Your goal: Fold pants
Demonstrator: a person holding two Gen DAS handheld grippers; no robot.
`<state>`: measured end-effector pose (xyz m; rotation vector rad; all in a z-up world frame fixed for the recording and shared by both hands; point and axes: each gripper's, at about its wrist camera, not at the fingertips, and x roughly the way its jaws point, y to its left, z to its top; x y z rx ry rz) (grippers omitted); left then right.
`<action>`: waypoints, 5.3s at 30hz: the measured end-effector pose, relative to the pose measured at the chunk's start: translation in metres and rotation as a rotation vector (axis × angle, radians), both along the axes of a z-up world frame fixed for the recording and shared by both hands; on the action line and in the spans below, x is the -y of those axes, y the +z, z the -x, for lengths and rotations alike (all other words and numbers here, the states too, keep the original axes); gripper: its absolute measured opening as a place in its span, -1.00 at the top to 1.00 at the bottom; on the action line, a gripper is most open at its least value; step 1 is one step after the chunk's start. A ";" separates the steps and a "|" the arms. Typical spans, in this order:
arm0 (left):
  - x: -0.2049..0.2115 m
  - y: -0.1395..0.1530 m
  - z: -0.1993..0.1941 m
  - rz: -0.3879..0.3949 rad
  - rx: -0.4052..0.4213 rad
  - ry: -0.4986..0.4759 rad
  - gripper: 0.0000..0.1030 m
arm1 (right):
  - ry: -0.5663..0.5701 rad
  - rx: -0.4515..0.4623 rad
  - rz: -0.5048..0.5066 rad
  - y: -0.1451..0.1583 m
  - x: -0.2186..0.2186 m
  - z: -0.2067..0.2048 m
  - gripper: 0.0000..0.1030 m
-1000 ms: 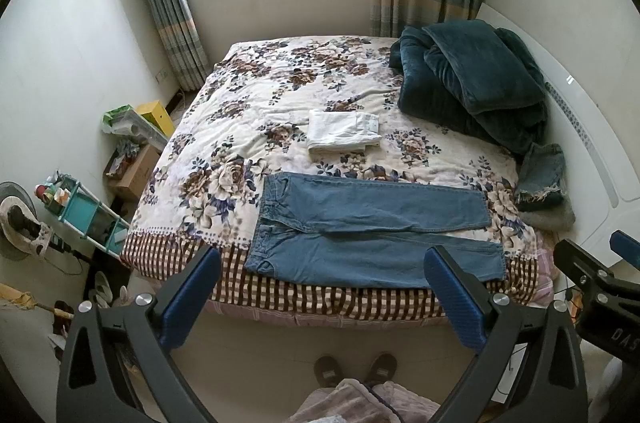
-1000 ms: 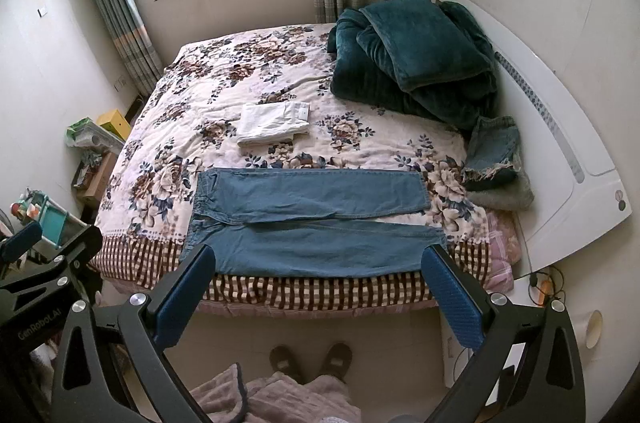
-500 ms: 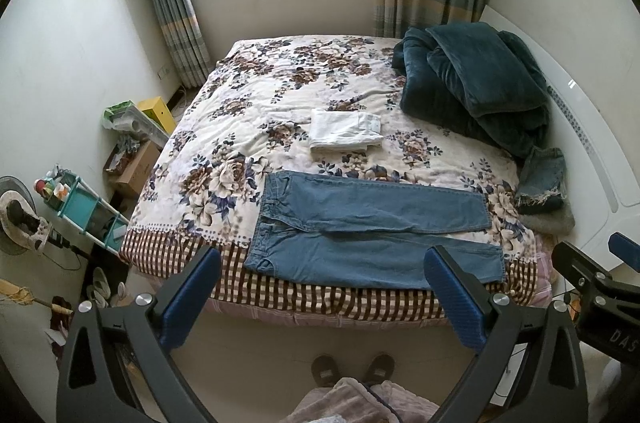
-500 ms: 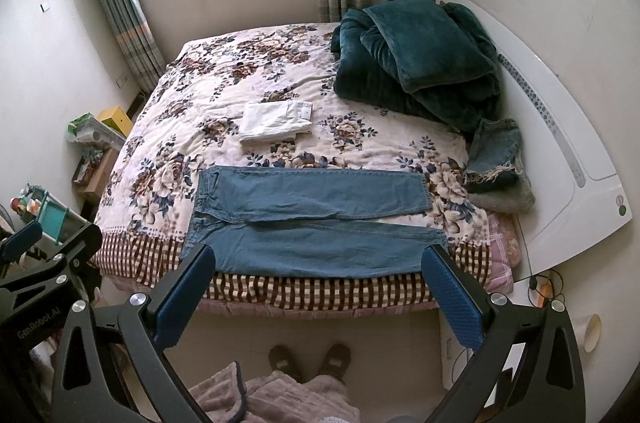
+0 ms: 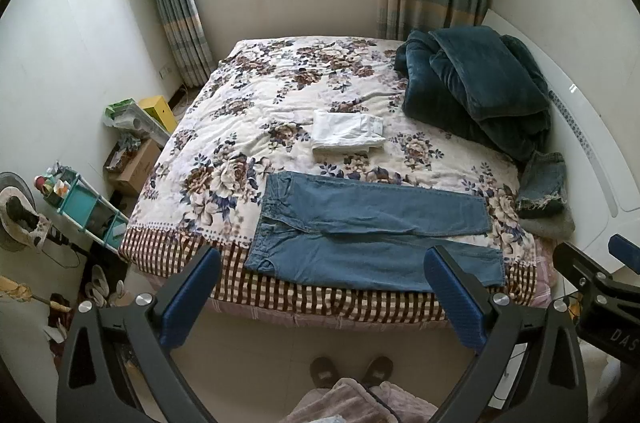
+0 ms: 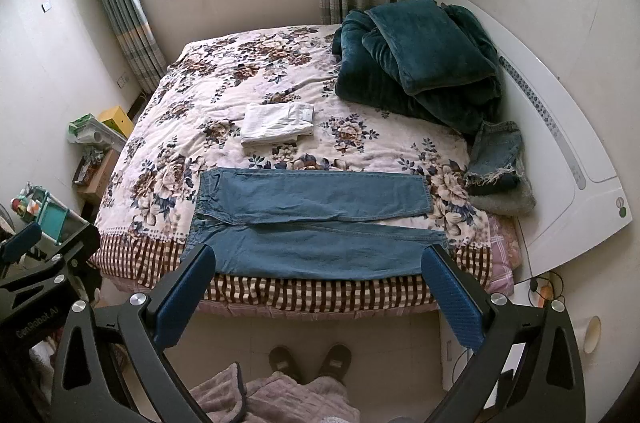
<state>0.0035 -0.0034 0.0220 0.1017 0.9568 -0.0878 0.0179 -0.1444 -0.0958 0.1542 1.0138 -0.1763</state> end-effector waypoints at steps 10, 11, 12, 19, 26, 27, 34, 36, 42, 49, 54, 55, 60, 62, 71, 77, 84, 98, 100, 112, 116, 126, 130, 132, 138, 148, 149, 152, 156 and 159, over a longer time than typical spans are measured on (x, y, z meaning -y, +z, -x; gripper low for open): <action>-0.004 -0.004 -0.004 0.000 0.010 0.004 -1.00 | -0.004 0.003 0.002 -0.001 0.000 0.001 -1.00; -0.005 -0.007 -0.009 0.003 0.009 0.008 -1.00 | -0.008 0.002 0.006 -0.001 0.000 -0.004 -1.00; -0.007 -0.011 -0.013 0.006 0.010 0.014 -1.00 | -0.014 0.002 0.009 -0.003 -0.001 -0.005 -1.00; -0.010 -0.053 -0.059 0.004 -0.015 0.011 -1.00 | -0.114 0.024 0.013 -0.023 0.008 -0.031 -1.00; 0.000 -0.105 -0.104 -0.008 -0.059 -0.039 -1.00 | -0.208 -0.005 0.046 -0.076 0.026 -0.082 -1.00; 0.005 -0.116 -0.114 -0.021 -0.063 -0.039 -1.00 | -0.214 -0.007 0.050 -0.083 0.028 -0.089 -1.00; 0.042 -0.184 -0.184 -0.020 -0.157 -0.052 -1.00 | -0.253 -0.066 0.029 -0.167 0.081 -0.164 -1.00; 0.060 -0.209 -0.209 -0.040 -0.180 -0.062 -1.00 | -0.246 -0.095 0.019 -0.197 0.103 -0.192 -1.00; 0.121 -0.300 -0.287 -0.131 -0.255 -0.054 -1.00 | -0.128 -0.270 -0.014 -0.322 0.174 -0.298 -1.00; 0.172 -0.425 -0.374 -0.197 -0.359 -0.094 -1.00 | 0.005 -0.451 0.059 -0.486 0.232 -0.409 -1.00; 0.200 -0.538 -0.430 -0.333 -0.443 -0.160 -1.00 | 0.091 -0.601 0.168 -0.606 0.264 -0.461 -1.00; 0.203 -0.563 -0.439 -0.347 -0.470 -0.179 -1.00 | 0.104 -0.646 0.173 -0.637 0.272 -0.471 -1.00; 0.210 -0.638 -0.458 -0.425 -0.559 -0.262 -1.00 | 0.116 -0.794 0.186 -0.732 0.293 -0.488 -1.00; 0.214 -0.660 -0.461 -0.444 -0.599 -0.317 -1.00 | 0.151 -0.837 0.203 -0.757 0.296 -0.492 -1.00; 0.230 -0.667 -0.480 -0.347 -0.666 -0.562 0.03 | 0.445 -0.871 0.229 -0.802 0.276 -0.523 -0.78; 0.244 -0.656 -0.472 -0.378 -0.592 -0.640 0.76 | 0.488 -0.822 0.145 -0.786 0.271 -0.519 0.66; 0.216 -0.618 -0.483 -0.268 -0.515 -0.518 0.89 | 0.372 -0.724 0.079 -0.744 0.287 -0.505 0.84; 0.153 -0.516 -0.380 -0.105 -0.409 -0.259 0.91 | 0.156 -0.534 -0.052 -0.631 0.314 -0.424 0.86; 0.150 -0.505 -0.347 -0.060 -0.416 -0.200 0.91 | 0.128 -0.516 -0.078 -0.627 0.295 -0.418 0.86; 0.129 -0.608 -0.218 -0.013 -0.597 0.057 1.00 | 0.033 -0.640 -0.137 -0.651 0.237 -0.233 0.86; 0.103 -0.671 -0.193 0.007 -0.697 0.138 1.00 | 0.040 -0.686 -0.070 -0.693 0.220 -0.195 0.86; 0.084 -0.600 -0.212 0.019 -0.623 0.082 0.23 | 0.031 -0.694 -0.156 -0.705 0.189 -0.180 -0.79; 0.093 -0.551 -0.242 -0.082 -0.490 -0.069 -0.75 | -0.038 -0.664 -0.294 -0.672 0.184 -0.182 -0.81; 0.098 -0.539 -0.260 -0.156 -0.450 -0.165 -0.75 | -0.036 -0.658 -0.316 -0.658 0.180 -0.191 -0.81; 0.139 -0.567 -0.311 -0.452 -0.443 -0.523 -0.75 | 0.069 -0.701 -0.289 -0.638 0.153 -0.267 -0.81; 0.159 -0.645 -0.328 -0.894 -0.549 -0.941 -0.75 | 0.162 -0.859 -0.084 -0.664 0.158 -0.387 -0.81; 0.159 -0.655 -0.329 -0.905 -0.564 -0.968 -0.75 | 0.164 -0.865 -0.076 -0.665 0.157 -0.391 -0.81; 0.160 -0.677 -0.328 -0.921 -0.576 -1.072 -0.71 | 0.172 -0.881 -0.051 -0.672 0.163 -0.403 -0.81; 0.156 -0.687 -0.325 -0.814 -0.653 -1.171 0.65 | 0.163 -0.923 -0.029 -0.686 0.173 -0.407 -0.81; 0.144 -0.667 -0.321 -0.749 -0.569 -1.147 0.89 | 0.147 -0.929 -0.044 -0.688 0.169 -0.410 -0.81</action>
